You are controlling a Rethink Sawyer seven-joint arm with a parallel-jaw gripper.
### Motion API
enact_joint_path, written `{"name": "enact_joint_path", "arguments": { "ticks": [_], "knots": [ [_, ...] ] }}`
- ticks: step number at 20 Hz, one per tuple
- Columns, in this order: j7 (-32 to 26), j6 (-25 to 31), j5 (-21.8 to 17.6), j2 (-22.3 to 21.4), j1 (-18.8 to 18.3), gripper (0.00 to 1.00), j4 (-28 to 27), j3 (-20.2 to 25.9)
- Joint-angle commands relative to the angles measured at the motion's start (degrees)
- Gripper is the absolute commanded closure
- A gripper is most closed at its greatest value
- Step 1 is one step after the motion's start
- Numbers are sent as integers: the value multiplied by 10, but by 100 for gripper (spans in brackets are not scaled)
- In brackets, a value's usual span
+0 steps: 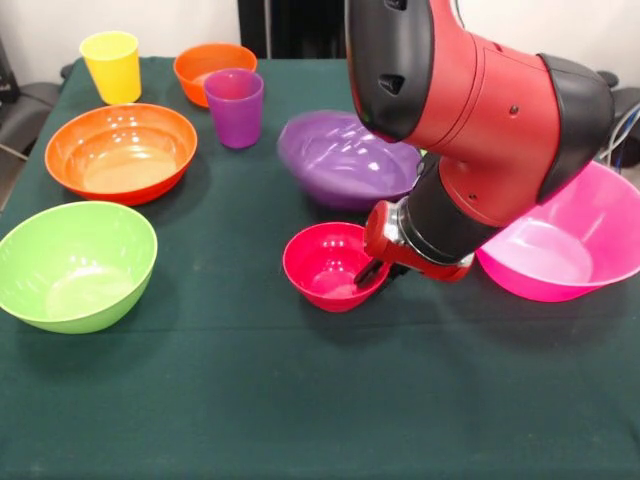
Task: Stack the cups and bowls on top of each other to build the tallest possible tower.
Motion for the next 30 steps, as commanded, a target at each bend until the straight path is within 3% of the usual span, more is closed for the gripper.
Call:
{"name": "enact_joint_path", "arguments": {
  "ticks": [1,8,23,30],
  "knots": [
    [22,43,12,17,-14,100,-38,60],
    [16,17,8,-5,-10,100,6,64],
    [11,27,7,14,-17,100,-30,60],
    [9,4,6,31,-24,100,-38,65]
  ]
}}
